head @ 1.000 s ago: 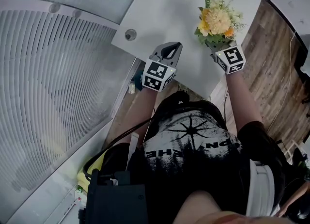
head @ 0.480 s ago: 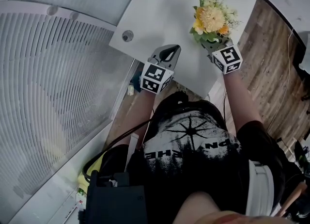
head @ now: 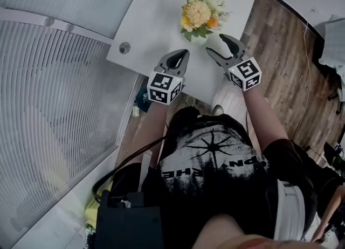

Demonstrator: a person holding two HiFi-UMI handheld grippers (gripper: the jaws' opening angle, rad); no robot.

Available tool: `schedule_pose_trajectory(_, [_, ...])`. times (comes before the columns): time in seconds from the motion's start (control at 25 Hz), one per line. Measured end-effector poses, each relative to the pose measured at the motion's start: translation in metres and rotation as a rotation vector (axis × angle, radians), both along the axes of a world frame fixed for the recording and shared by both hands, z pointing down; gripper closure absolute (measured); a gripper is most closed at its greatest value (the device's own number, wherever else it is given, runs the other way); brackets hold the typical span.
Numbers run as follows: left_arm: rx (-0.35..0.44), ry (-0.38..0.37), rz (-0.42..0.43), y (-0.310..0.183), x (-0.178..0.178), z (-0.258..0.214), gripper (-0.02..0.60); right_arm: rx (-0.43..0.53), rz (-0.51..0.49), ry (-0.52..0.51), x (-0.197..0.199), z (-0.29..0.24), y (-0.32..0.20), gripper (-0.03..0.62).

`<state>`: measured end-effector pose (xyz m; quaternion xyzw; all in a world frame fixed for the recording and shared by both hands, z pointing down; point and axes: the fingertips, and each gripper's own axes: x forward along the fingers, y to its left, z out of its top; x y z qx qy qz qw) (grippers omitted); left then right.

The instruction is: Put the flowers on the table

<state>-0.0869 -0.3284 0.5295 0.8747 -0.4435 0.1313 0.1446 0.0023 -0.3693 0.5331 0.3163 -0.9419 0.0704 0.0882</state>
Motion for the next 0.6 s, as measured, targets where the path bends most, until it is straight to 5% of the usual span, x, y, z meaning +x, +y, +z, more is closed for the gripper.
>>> schedule_pose_trajectory(0.12, [0.019,0.011,-0.004,0.007,0.019,-0.007,0.569,0.028,-0.008,0.01,0.023,-0.013,0.019,0.309])
schedule_pose_trajectory(0.36, [0.072,0.023,0.019,0.02,0.069,-0.026,0.569,0.082,-0.005,0.037,0.072,-0.037,0.05,0.519])
schedule_pose_trajectory(0.6, [0.113,0.029,0.023,0.035,0.103,-0.039,0.569,0.101,0.007,0.046,0.108,-0.049,0.074,0.563])
